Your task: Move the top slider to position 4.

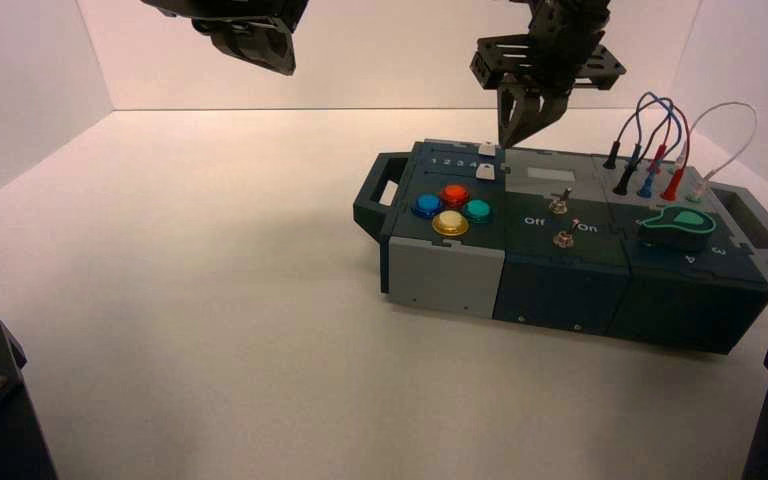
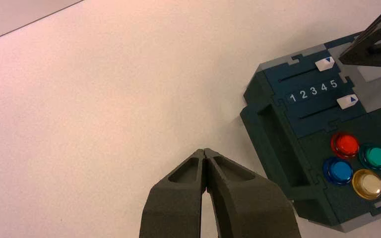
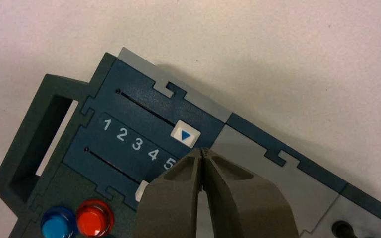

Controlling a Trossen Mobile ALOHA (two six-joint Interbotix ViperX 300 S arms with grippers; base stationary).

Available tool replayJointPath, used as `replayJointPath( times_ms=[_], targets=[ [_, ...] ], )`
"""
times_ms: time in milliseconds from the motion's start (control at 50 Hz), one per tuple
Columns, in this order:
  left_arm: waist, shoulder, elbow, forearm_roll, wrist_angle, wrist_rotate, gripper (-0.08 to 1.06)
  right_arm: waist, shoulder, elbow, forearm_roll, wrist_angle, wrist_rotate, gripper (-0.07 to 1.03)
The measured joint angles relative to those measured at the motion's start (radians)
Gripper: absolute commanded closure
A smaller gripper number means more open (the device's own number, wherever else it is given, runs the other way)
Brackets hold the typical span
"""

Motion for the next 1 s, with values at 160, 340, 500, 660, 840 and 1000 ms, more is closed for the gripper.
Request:
replayJointPath(
  times_ms=[160, 340, 500, 660, 840, 1000],
  targets=[
    [-0.002, 0.000, 0.000, 0.000, 0.000, 0.000, 1.00, 0.000, 0.018, -0.009, 0.000, 0.000, 0.000, 0.99],
    [0.000, 0.000, 0.000, 0.000, 0.000, 0.000, 1.00, 0.000, 0.031, -0.018, 0.000, 0.000, 0.000, 0.99],
    [0.000, 0.000, 0.000, 0.000, 0.000, 0.000, 1.00, 0.000, 0.037, -0.032, 0.000, 0.000, 0.000, 0.99],
    [0.000, 0.000, 0.000, 0.000, 0.003, 0.000, 1.00, 0.000, 0.046, -0.044, -0.002, 0.000, 0.000, 0.99],
    [0.000, 0.000, 0.000, 0.000, 0.003, 0.000, 1.00, 0.000, 0.058, -0.051, 0.000, 0.003, 0.000, 0.99],
    [-0.002, 0.000, 0.000, 0.000, 0.005, 0.000, 1.00, 0.000, 0.060, -0.052, 0.000, 0.005, 0.000, 0.99]
  ],
)
